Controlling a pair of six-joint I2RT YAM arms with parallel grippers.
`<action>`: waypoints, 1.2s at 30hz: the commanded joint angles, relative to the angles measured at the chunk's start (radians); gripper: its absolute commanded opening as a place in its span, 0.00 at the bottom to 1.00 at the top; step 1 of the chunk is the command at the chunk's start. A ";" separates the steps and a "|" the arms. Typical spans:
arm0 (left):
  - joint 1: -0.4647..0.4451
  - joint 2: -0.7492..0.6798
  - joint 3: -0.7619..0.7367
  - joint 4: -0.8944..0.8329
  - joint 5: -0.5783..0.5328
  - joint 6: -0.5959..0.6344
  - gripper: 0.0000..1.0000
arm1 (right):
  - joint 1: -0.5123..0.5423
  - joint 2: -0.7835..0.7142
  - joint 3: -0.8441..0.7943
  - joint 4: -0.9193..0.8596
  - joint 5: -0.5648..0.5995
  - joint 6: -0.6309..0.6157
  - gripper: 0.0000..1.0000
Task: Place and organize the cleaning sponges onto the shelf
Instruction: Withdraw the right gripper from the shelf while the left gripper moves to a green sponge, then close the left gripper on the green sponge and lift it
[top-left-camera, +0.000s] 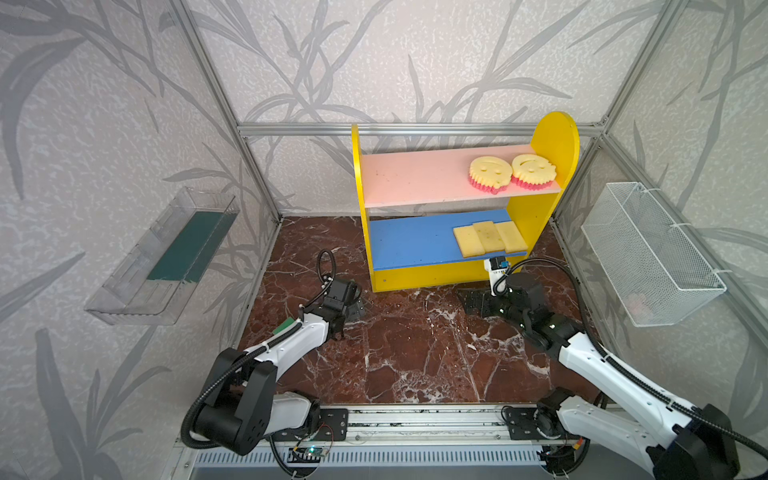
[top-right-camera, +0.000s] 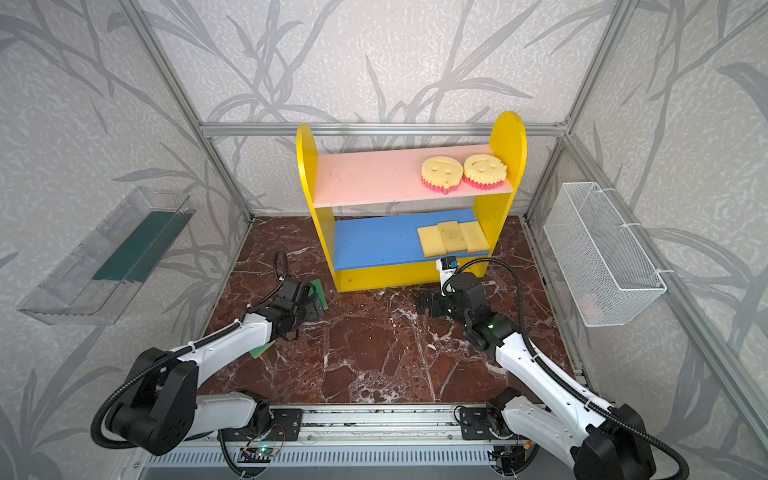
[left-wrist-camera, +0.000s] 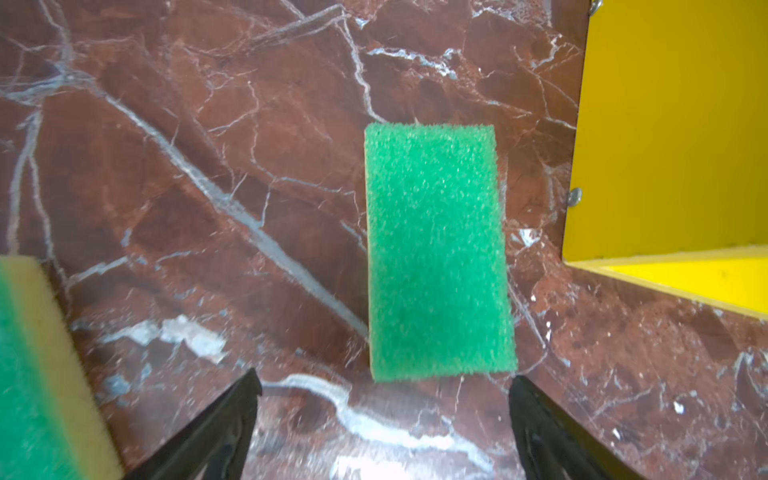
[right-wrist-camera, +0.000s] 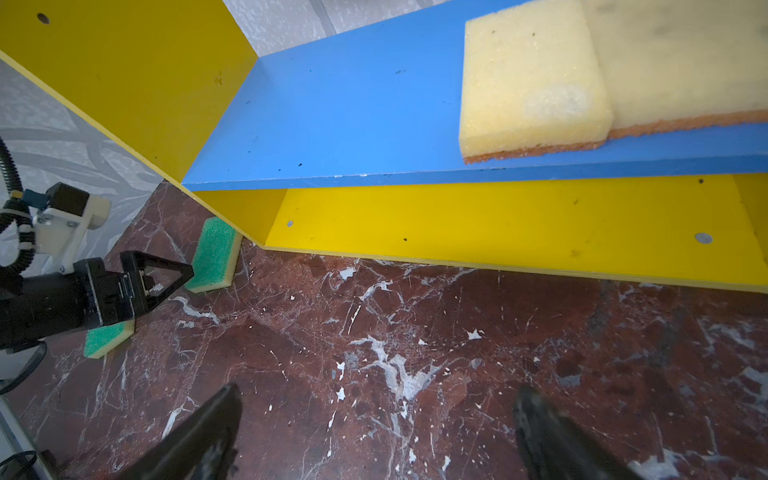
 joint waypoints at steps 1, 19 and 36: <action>0.013 0.039 0.040 0.062 0.026 0.022 0.95 | 0.001 0.008 0.001 0.032 -0.015 0.007 1.00; 0.054 0.297 0.174 0.075 0.055 -0.035 0.92 | 0.002 0.053 0.005 0.050 -0.017 0.003 1.00; 0.086 0.248 0.177 0.031 0.167 -0.049 0.57 | 0.002 0.059 0.003 0.078 -0.093 0.010 1.00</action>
